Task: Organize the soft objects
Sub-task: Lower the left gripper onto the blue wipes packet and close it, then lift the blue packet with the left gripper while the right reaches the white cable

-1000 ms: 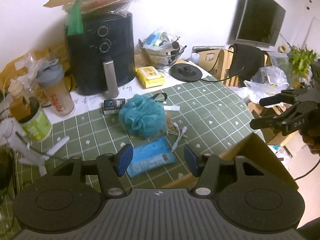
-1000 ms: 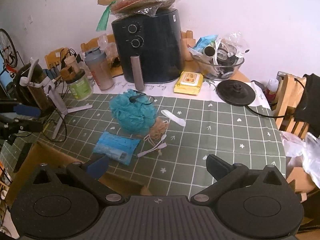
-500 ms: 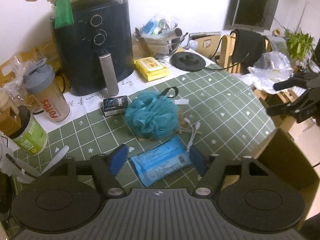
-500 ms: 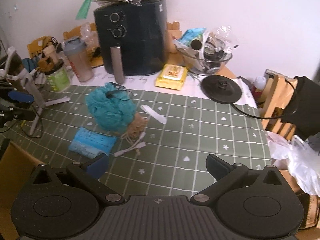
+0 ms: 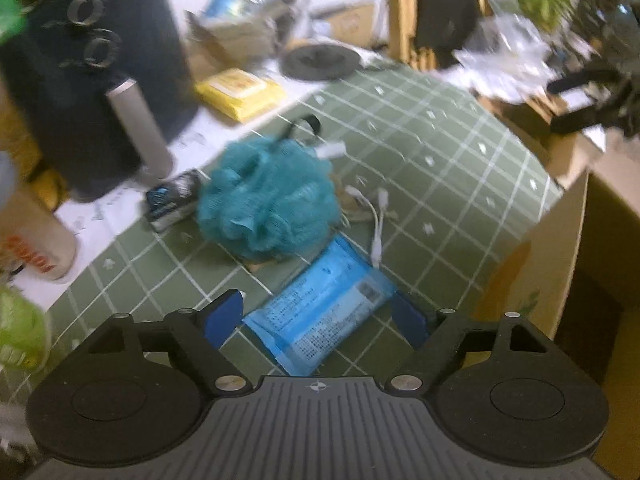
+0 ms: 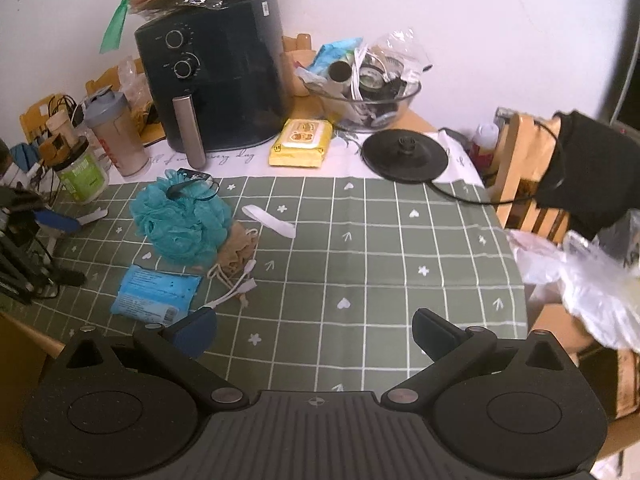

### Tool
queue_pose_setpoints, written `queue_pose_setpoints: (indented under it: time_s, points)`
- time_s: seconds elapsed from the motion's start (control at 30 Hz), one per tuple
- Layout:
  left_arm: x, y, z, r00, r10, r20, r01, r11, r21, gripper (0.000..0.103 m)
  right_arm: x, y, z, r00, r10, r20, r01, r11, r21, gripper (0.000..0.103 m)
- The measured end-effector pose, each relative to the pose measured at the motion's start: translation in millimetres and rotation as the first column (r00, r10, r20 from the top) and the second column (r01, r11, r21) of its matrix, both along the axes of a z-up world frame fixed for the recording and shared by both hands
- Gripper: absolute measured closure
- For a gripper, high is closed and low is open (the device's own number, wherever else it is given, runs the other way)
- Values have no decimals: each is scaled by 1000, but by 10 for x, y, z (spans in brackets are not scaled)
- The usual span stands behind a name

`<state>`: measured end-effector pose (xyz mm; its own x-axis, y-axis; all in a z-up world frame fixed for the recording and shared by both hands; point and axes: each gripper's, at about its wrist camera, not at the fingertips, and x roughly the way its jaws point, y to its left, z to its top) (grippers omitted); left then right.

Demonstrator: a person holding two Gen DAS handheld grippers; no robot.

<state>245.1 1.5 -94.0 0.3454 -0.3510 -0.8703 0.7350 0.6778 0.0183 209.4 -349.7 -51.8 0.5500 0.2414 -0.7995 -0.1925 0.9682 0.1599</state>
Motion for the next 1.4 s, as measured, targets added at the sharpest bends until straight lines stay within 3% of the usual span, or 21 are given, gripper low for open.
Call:
queue_pose_setpoints:
  time_s: [0.27, 0.63, 0.97, 1.17, 1.27, 1.33, 1.4]
  points:
    - [98, -201, -405, 988, -149, -32, 152, 984, 89, 21, -121, -63, -65, 998, -56, -27, 56, 998, 13, 0]
    - [296, -367, -930, 945, -315, -90, 326, 931, 166, 21, -314, -237, -114, 988, -136, -70, 139, 989, 43, 0]
    - [441, -383, -1016, 901, -417, -122, 431, 893, 133, 16, -463, -348, -132, 981, -169, -95, 177, 981, 80, 0]
    - [383, -368, -1007, 890, -438, -122, 452, 882, 133, 16, -474, -354, -106, 981, -169, -95, 177, 980, 86, 0]
    - [366, -375, -995, 892, -434, -128, 449, 882, 140, 22, -474, -354, -104, 981, -167, -97, 176, 981, 87, 0]
    - [383, -406, -977, 893, -430, -132, 446, 883, 148, 32, -475, -350, -100, 981, -167, -99, 176, 981, 86, 0]
    - [366, -424, -968, 887, -436, -151, 457, 875, 156, 34, -475, -351, -101, 981, -166, -100, 175, 981, 88, 0]
